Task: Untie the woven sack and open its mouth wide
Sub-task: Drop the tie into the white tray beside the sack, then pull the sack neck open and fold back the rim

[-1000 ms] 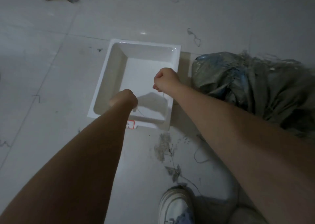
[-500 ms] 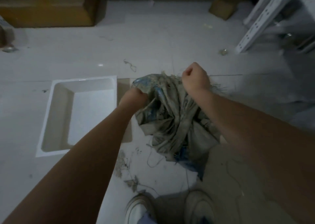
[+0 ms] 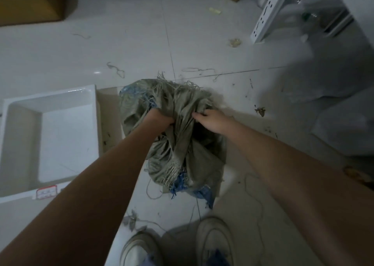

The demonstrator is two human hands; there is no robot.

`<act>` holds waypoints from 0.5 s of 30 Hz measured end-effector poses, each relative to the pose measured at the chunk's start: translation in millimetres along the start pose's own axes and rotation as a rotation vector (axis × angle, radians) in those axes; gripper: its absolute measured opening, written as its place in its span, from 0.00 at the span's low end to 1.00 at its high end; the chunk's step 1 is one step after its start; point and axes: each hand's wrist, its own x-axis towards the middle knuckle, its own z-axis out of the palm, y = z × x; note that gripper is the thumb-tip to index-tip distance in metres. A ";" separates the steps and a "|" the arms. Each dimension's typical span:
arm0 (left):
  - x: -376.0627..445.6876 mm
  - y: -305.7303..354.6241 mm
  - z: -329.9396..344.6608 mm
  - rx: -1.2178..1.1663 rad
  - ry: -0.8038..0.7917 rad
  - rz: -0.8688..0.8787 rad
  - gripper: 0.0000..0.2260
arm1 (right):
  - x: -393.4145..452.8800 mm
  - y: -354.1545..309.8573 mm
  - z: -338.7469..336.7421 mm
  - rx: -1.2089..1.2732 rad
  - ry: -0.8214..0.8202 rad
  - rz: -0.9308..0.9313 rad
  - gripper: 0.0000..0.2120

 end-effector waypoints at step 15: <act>-111.4 101.5 -61.7 -0.339 0.168 0.073 0.14 | -115.1 -113.3 -92.6 0.784 -0.018 -0.096 0.21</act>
